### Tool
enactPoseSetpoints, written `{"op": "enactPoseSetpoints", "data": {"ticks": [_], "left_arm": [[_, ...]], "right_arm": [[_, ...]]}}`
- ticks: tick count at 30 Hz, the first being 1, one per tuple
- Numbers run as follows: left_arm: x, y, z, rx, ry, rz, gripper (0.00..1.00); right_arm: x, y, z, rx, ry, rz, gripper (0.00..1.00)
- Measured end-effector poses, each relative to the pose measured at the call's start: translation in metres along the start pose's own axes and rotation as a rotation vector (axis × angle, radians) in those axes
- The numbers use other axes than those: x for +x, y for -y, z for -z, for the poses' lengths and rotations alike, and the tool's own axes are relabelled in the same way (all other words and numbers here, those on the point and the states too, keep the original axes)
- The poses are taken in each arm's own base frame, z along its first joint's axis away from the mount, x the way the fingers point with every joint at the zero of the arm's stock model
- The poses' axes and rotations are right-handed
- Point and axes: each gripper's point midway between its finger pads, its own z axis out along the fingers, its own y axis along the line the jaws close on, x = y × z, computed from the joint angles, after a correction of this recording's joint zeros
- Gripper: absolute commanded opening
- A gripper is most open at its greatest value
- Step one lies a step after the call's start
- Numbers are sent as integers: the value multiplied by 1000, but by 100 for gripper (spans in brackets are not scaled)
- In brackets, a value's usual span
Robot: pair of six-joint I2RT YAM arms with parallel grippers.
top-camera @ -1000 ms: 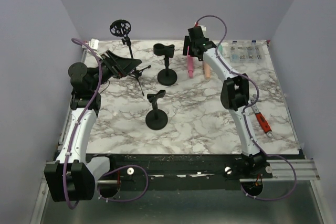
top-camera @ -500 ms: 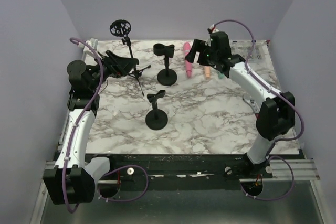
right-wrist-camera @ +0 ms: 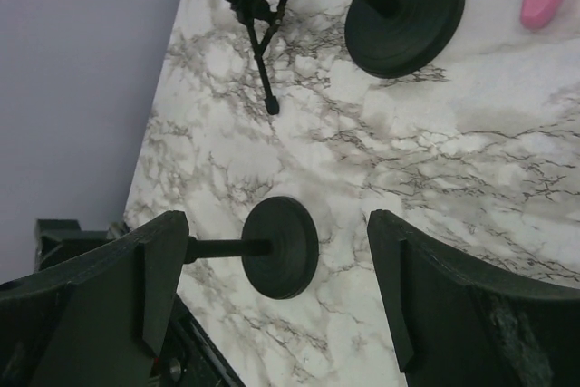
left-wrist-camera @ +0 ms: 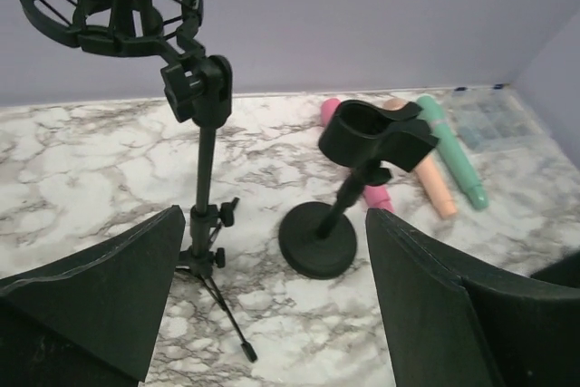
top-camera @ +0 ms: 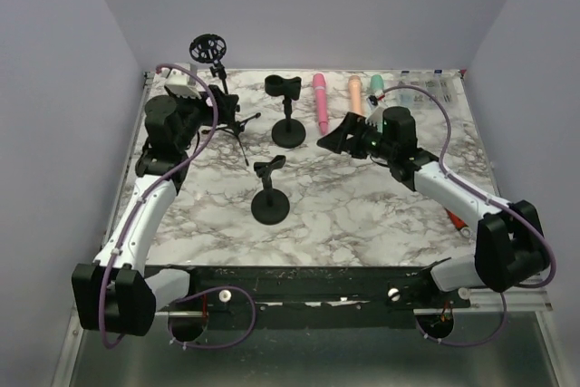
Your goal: Remove the microphone from the stand
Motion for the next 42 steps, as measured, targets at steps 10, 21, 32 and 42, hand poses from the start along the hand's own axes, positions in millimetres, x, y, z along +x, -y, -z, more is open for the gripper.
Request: {"op": "enactPoseSetpoints", "data": {"ticks": [10, 21, 32, 42], "left_arm": [[73, -30, -70, -167, -11, -166, 71], [60, -58, -113, -279, 64, -214, 53], [61, -61, -113, -232, 39, -251, 0], [74, -34, -70, -130, -6, -197, 0]], "right_arm": [[-3, -26, 40, -85, 94, 59, 92], [-17, -32, 76, -36, 195, 175, 96], [10, -13, 29, -65, 61, -8, 95], [45, 0, -33, -116, -78, -322, 93]]}}
